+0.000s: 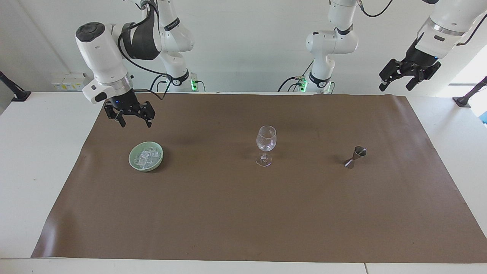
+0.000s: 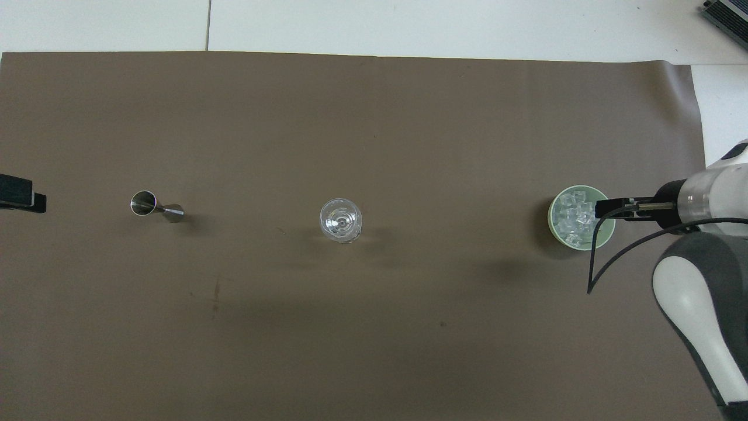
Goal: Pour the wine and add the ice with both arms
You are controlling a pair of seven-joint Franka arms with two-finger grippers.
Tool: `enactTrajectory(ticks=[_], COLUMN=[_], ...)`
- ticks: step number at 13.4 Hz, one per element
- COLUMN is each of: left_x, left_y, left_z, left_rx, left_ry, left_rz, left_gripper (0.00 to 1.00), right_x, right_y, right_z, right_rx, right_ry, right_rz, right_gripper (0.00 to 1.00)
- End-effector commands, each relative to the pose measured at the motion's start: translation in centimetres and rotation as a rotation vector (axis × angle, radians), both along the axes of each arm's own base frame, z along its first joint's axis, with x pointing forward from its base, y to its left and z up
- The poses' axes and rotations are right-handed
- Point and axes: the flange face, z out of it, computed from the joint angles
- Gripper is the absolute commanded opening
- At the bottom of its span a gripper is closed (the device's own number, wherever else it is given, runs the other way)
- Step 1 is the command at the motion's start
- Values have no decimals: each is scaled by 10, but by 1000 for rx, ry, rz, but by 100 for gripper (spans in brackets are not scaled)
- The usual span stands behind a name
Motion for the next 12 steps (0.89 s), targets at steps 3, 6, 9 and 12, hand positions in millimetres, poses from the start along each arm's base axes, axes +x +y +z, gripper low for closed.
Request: enactTrajectory(ticks=[3, 6, 9, 12], left_x=[-9, -9, -9, -9], left_y=[3, 4, 3, 3], left_z=[0, 0, 0, 0], left_rx=[18, 18, 18, 18], left_ry=[1, 2, 1, 2], left_rz=[-1, 2, -1, 1], left_gripper=[100, 100, 100, 100], right_x=[10, 10, 14, 18], right_y=[-22, -23, -32, -31], right_z=[-65, -105, -126, -128], right_rx=[20, 25, 28, 28], right_ry=[24, 52, 61, 32], right_rz=[-85, -120, -144, -160], right_gripper=[100, 100, 100, 96])
